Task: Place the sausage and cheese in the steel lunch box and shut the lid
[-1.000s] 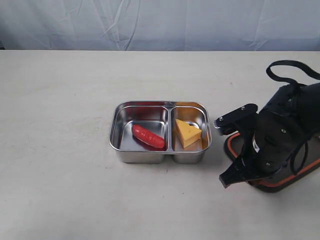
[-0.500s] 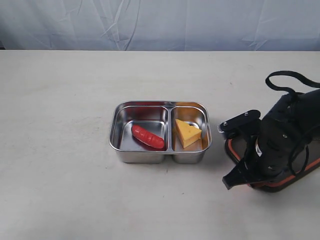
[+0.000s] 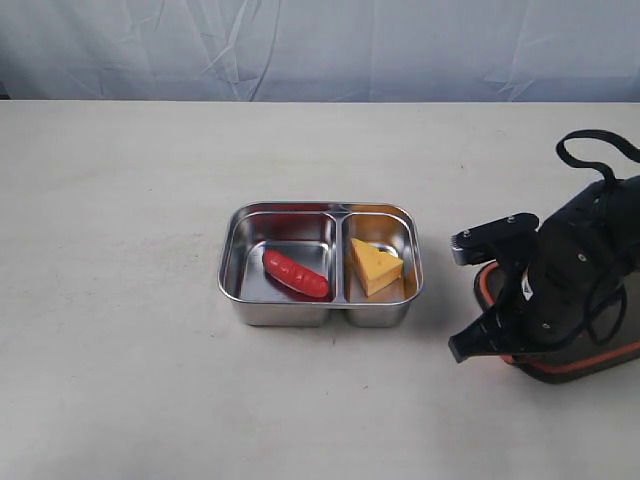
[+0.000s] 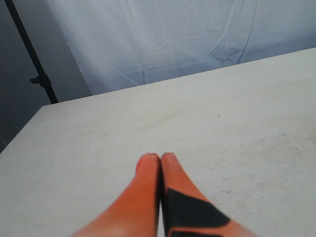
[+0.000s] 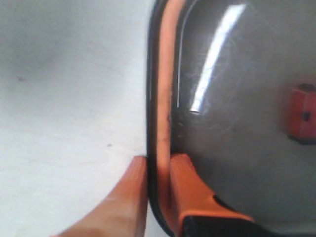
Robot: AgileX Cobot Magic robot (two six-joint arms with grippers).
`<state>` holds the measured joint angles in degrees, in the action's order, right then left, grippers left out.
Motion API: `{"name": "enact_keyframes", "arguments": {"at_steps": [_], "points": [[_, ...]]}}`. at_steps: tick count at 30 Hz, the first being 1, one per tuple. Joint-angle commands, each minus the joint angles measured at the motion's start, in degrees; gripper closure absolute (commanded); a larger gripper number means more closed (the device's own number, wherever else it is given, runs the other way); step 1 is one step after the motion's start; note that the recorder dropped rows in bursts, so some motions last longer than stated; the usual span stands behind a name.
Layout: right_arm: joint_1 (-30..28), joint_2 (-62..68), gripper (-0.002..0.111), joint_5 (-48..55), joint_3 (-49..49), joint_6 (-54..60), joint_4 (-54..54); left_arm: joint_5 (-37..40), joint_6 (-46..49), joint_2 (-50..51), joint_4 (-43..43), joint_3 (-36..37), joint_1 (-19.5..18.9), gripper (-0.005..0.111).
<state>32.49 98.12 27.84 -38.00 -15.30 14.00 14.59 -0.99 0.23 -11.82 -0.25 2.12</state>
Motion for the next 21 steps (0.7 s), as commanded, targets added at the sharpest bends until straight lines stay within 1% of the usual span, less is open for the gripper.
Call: {"name": "enact_keyframes", "arguments": {"at_steps": [1, 7, 14, 17, 21], "points": [[-0.51, -0.68, 0.109, 1.88, 0.16, 0.28, -2.06, -0.81, -0.02, -0.23, 0.23, 0.25, 0.37, 0.107], [-0.41, -11.56, 0.109, 4.23, 0.16, 0.28, -6.95, -0.81, -0.02, -0.23, 0.23, 0.25, 0.37, 0.107], [-0.41, -32.17, 0.109, 6.43, 0.16, 5.5, -15.62, -0.81, -0.02, -0.23, 0.23, 0.25, 0.37, 0.107], [-0.41, -39.97, 0.109, 6.5, 0.16, 8.79, -21.78, -0.81, -0.02, -0.23, 0.23, 0.25, 0.37, 0.107], [-0.41, -48.48, 0.109, 7.35, 0.16, 17.97, -35.36, -0.81, -0.02, -0.23, 0.23, 0.25, 0.37, 0.107]]}}
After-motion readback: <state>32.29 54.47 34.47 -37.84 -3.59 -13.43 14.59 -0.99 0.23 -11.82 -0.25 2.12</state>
